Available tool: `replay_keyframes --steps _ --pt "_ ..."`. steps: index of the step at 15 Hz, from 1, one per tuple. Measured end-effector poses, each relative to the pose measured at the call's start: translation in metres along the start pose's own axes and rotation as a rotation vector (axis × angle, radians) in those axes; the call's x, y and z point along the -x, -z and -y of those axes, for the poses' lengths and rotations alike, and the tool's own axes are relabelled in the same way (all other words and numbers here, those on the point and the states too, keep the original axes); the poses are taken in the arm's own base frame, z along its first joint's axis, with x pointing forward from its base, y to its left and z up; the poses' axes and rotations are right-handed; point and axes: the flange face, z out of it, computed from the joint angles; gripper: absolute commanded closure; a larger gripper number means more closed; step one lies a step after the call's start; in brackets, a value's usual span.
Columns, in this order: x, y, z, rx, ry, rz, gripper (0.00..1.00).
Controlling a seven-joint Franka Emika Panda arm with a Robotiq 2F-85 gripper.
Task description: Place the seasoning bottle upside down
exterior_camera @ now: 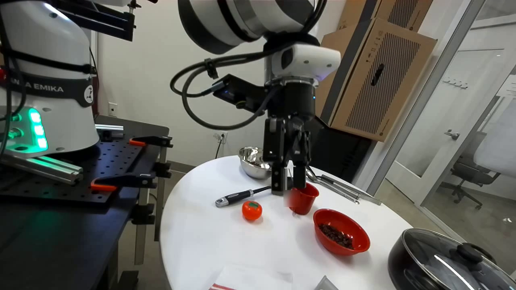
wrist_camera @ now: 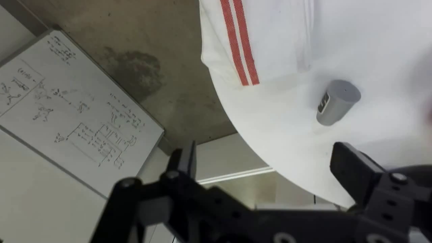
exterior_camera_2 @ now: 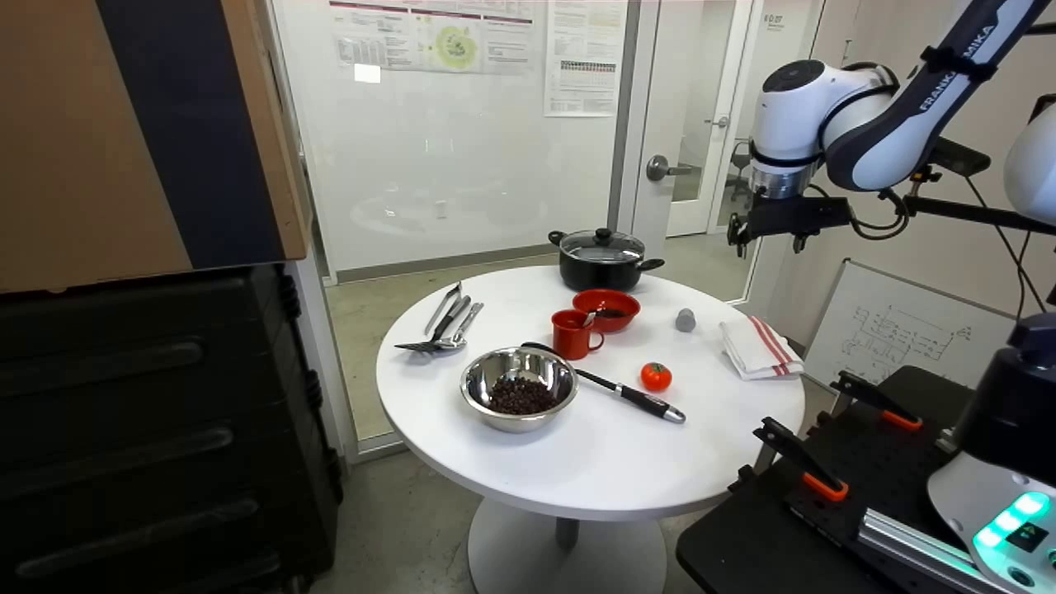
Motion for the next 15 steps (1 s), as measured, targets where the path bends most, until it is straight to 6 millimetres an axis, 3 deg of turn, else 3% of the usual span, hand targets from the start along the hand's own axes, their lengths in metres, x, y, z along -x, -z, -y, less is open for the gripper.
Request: replay_keyframes --steps 5,12,15 --pt "-0.020 -0.063 0.004 0.010 0.035 0.154 0.00" --pt "-0.021 -0.075 0.013 -0.013 0.015 0.161 0.00" --pt "-0.017 -0.078 0.043 -0.013 0.010 0.173 0.00"
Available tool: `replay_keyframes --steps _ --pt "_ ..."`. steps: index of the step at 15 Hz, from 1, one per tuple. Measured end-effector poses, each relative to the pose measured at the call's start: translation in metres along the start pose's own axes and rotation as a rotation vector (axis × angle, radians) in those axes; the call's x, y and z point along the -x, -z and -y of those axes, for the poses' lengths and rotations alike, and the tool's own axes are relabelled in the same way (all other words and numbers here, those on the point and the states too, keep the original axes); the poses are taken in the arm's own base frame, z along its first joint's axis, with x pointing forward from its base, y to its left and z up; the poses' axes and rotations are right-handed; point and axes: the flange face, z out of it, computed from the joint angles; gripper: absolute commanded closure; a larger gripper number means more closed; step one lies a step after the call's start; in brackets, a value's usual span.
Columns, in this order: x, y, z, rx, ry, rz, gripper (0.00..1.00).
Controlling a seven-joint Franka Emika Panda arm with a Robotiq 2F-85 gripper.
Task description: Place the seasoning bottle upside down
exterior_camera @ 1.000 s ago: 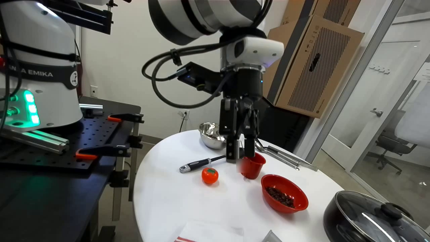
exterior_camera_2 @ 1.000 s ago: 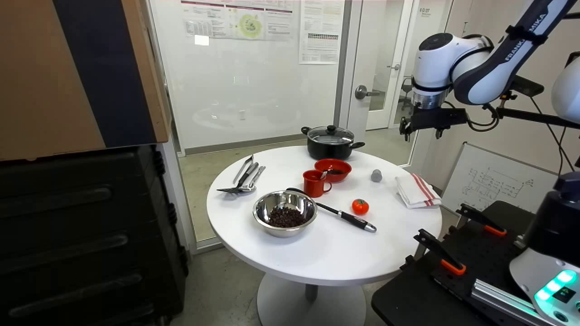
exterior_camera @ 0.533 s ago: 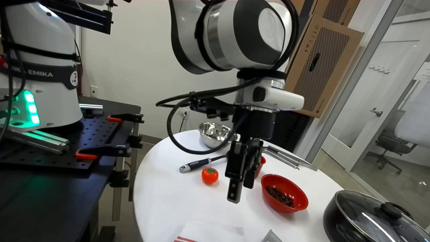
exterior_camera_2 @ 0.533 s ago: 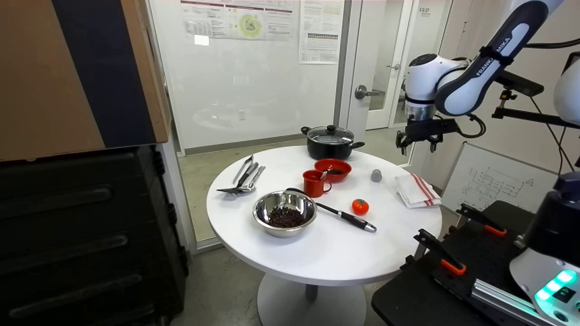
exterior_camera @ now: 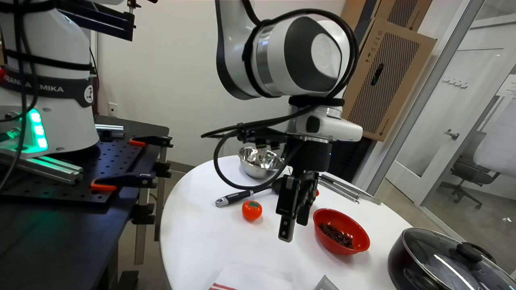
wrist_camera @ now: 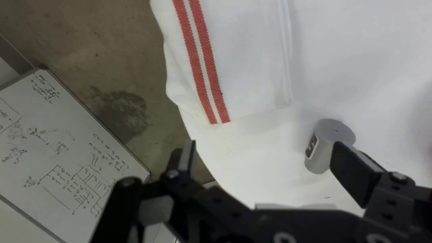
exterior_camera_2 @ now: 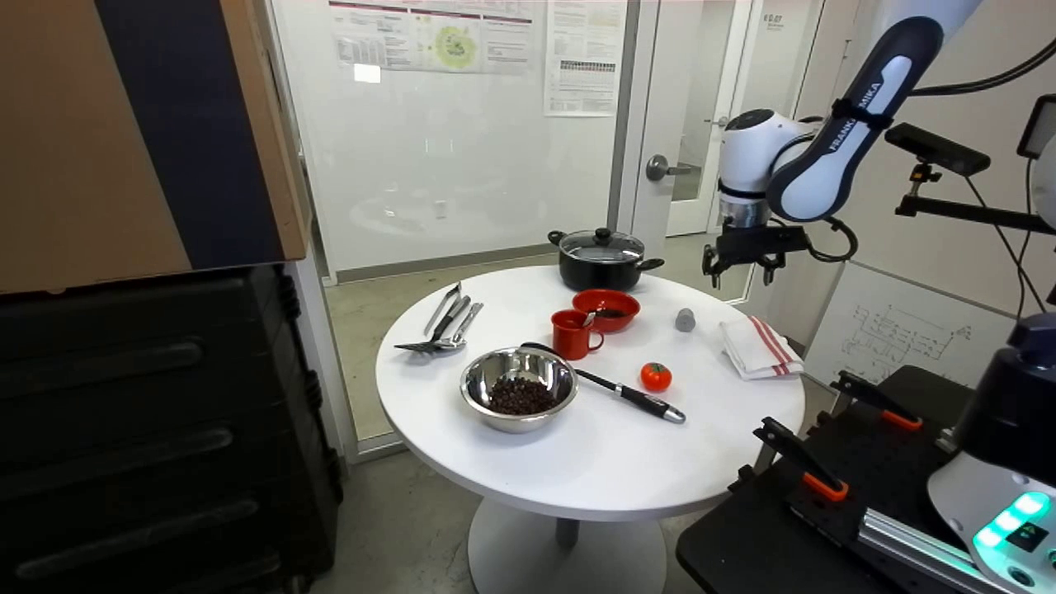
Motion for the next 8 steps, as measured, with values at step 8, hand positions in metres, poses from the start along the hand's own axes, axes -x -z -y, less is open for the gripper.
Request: replay_keyframes --steps 8 --pt "-0.027 -0.021 0.078 -0.006 -0.162 0.024 0.00"
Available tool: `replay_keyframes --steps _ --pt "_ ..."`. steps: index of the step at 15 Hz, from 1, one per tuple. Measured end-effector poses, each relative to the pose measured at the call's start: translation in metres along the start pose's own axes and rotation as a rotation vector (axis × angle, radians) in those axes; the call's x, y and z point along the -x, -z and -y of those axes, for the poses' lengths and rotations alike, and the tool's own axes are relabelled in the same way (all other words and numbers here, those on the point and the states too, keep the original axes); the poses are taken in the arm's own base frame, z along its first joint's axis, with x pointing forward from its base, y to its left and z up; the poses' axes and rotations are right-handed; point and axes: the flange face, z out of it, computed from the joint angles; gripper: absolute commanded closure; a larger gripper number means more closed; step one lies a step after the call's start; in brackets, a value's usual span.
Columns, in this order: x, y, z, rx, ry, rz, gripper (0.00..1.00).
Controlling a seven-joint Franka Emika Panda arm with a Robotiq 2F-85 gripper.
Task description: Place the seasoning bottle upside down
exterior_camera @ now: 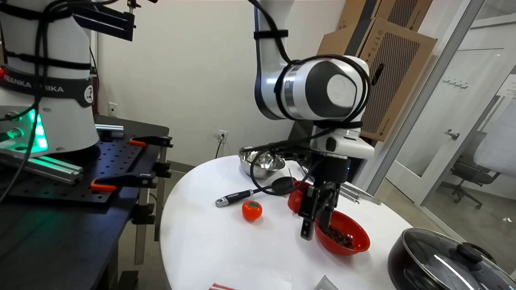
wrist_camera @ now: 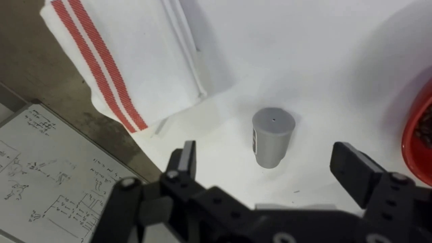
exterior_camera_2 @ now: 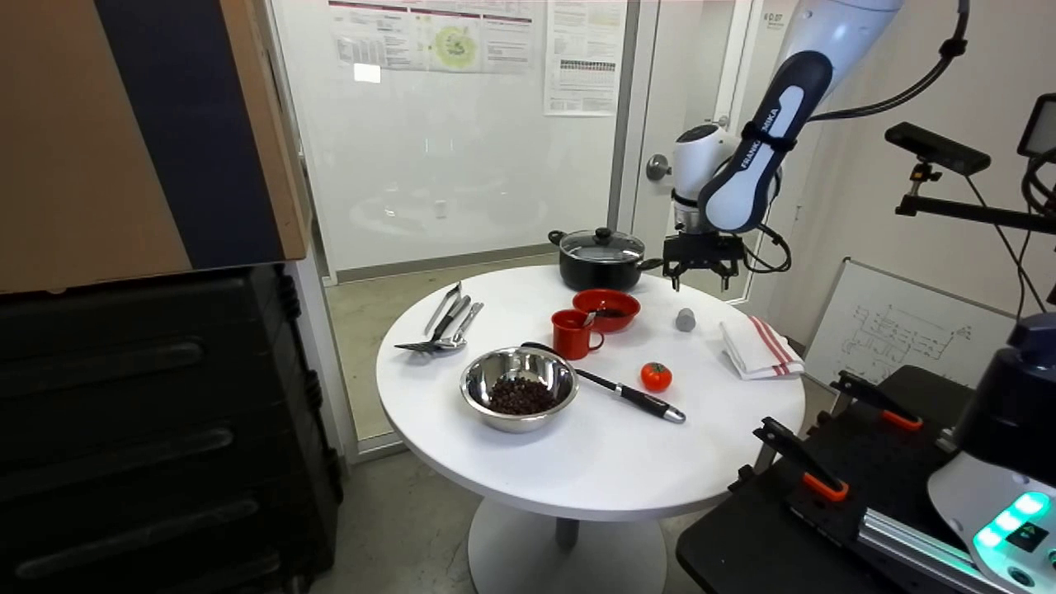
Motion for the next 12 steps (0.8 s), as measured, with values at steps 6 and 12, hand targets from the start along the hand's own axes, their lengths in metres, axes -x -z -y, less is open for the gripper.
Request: replay_keyframes --steps 6,12 --pt "-0.020 -0.047 0.031 0.060 -0.075 -0.041 0.00" --pt "-0.004 -0.095 0.066 0.138 -0.021 -0.121 0.00"
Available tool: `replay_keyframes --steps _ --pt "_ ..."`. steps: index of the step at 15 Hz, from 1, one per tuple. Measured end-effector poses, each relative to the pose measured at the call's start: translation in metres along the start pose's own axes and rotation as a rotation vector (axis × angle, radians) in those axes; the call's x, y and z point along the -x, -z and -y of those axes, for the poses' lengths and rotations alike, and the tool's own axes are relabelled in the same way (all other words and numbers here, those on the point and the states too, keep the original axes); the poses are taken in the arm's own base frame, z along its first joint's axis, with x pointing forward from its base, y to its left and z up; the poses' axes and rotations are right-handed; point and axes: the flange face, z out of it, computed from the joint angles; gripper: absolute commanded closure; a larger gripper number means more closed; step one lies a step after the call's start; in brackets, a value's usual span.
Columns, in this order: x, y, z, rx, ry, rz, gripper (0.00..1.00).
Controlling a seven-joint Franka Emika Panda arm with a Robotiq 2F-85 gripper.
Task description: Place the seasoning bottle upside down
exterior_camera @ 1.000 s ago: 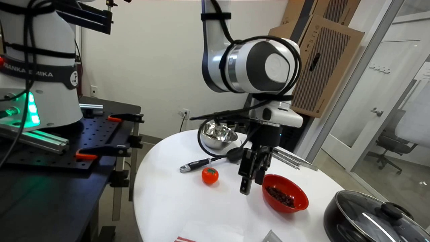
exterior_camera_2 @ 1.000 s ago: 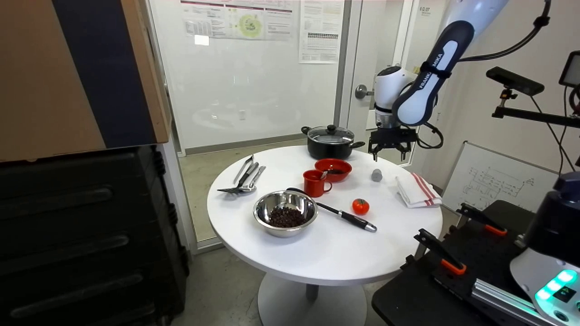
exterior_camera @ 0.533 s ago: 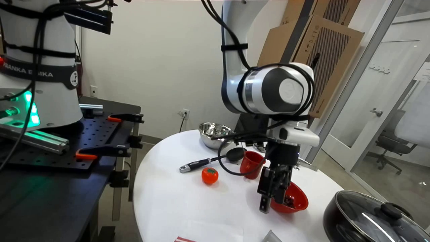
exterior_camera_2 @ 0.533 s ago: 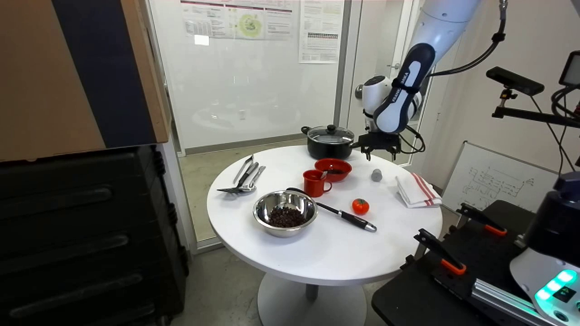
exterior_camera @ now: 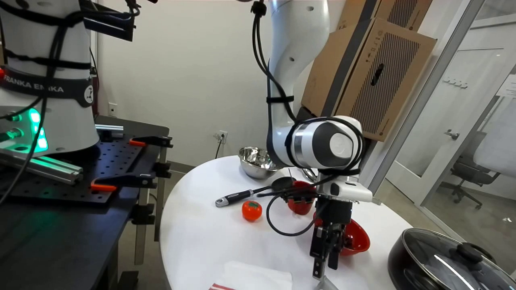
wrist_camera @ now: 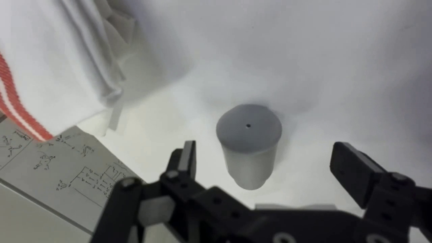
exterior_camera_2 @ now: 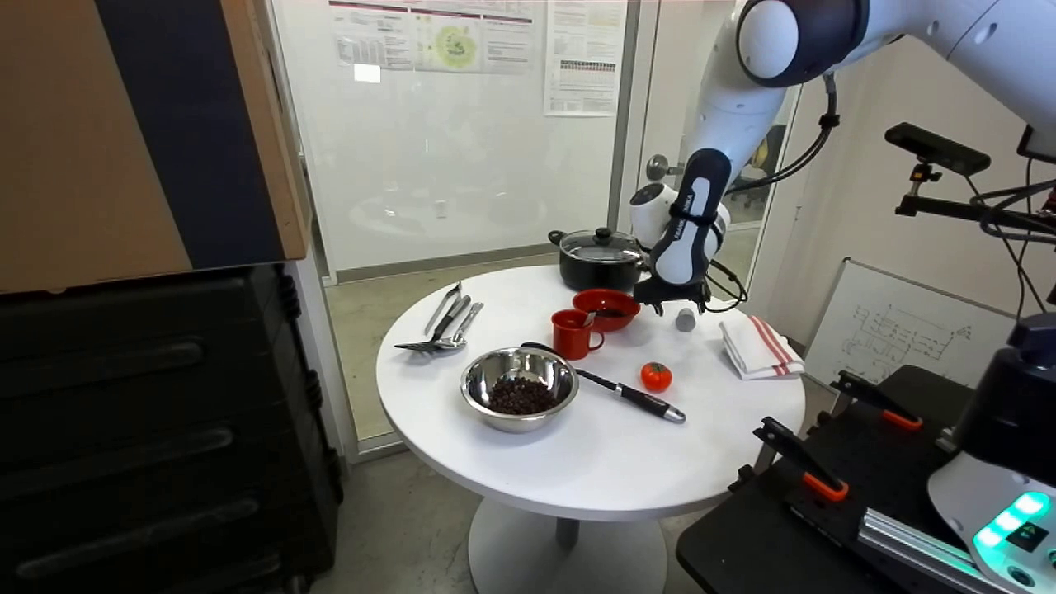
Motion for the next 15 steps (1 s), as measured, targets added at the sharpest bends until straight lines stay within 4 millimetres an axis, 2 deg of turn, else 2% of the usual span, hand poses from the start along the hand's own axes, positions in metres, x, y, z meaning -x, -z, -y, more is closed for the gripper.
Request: replay_keyframes --steps 4,7,15 --pt "0.016 -0.016 0.008 0.029 0.043 -0.069 0.00" --pt "0.017 -0.021 0.007 0.027 0.046 -0.108 0.00" --pt "0.019 -0.020 -0.011 -0.029 -0.020 -0.161 0.00"
